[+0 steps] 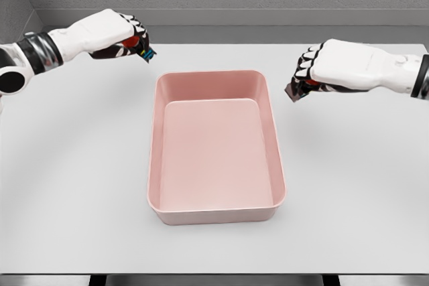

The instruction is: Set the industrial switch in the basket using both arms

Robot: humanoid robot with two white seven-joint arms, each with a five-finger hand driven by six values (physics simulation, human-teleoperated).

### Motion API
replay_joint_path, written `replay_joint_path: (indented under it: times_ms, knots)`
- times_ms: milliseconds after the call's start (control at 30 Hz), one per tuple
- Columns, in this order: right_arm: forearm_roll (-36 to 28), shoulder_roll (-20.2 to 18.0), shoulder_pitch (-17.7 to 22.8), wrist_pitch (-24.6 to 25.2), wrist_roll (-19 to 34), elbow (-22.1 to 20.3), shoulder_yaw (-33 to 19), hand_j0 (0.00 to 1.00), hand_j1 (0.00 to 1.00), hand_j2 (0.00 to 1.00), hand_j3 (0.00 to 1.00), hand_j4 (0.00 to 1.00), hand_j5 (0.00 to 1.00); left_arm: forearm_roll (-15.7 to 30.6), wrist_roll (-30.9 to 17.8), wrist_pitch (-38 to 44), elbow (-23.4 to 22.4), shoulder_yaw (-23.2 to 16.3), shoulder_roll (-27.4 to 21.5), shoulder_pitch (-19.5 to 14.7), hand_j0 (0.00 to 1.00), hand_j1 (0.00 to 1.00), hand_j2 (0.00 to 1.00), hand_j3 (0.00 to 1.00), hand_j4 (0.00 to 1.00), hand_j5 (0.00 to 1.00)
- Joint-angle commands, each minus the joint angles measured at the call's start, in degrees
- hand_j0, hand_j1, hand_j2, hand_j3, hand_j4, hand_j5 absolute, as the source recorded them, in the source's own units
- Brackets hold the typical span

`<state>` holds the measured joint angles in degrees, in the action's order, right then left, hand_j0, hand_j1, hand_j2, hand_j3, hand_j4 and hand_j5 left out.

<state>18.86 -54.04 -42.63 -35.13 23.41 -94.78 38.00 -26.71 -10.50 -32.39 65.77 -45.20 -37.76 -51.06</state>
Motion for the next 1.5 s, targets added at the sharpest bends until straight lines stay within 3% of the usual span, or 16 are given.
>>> replay_joint_path:
  times_ms: [0,133,267,500,633,800,1000,1067,1167,1367,1467]
  knots:
    - [-0.3,0.2,-0.1,0.1,-0.1,-0.3,0.1,0.46,0.46,0.46,0.46,0.46,0.46,2.5,-0.1,0.1,5.5,0.1,-2.8,0.2,0.42,0.42,0.42,0.42,0.42,0.42]
    - [-0.3,1.5,-0.4,0.1,-0.1,-0.6,0.5,0.46,0.46,0.46,0.46,0.46,0.46,3.1,-0.2,0.0,12.4,2.9,-5.0,3.5,0.43,0.43,0.43,0.43,0.43,0.43]
    - [-0.3,2.4,-0.4,0.1,0.0,-0.7,0.6,0.46,0.46,0.46,0.46,0.46,0.46,3.2,-0.4,-0.6,15.4,4.1,-5.9,3.7,0.43,0.43,0.43,0.43,0.43,0.43]
    - [-0.3,4.7,-0.8,0.1,0.2,-0.7,0.7,0.46,0.46,0.46,0.46,0.46,0.46,4.7,-0.4,-0.6,23.0,4.9,-6.5,7.7,0.43,0.43,0.43,0.43,0.43,0.43]
    - [-0.3,6.8,-1.7,0.1,0.3,-0.7,0.8,0.46,0.46,0.46,0.46,0.46,0.46,4.7,-0.5,-0.4,23.4,4.1,-5.7,8.6,0.43,0.43,0.43,0.43,0.43,0.43]
    - [-0.3,8.1,-3.2,0.1,0.3,-0.7,2.5,0.46,0.46,0.46,0.46,0.46,0.46,4.6,-0.5,-0.3,23.9,3.9,-2.8,12.1,0.44,0.44,0.44,0.44,0.44,0.44]
    - [-0.3,8.1,-3.7,0.1,0.3,-0.7,3.1,0.46,0.46,0.46,0.46,0.46,0.46,4.6,-0.4,-0.5,25.1,1.1,-1.6,12.4,0.44,0.44,0.44,0.44,0.44,0.44]
    - [-0.3,8.3,-3.8,0.1,0.3,-0.7,3.1,0.46,0.46,0.46,0.46,0.46,0.46,4.6,-0.2,-0.5,25.7,1.1,-1.6,12.5,0.51,0.51,0.51,0.51,0.51,0.51]
    - [-0.3,8.5,-4.0,0.1,0.3,-0.7,3.2,0.46,0.46,0.46,0.46,0.46,0.46,4.7,0.2,-0.5,26.2,1.2,-1.7,12.3,1.00,1.00,1.00,1.00,1.00,1.00]
    - [-0.3,8.5,-4.4,0.1,0.3,-0.7,3.2,0.46,0.46,0.46,0.46,0.46,0.46,4.7,0.6,-0.8,27.0,1.4,-2.5,12.3,1.00,1.00,1.00,1.00,1.00,1.00]
    - [-0.3,8.5,-4.4,0.1,0.3,-0.6,3.3,0.46,0.46,0.46,0.46,0.46,0.46,7.2,0.2,-0.8,29.6,1.9,-9.7,11.8,1.00,1.00,1.00,1.00,1.00,1.00]
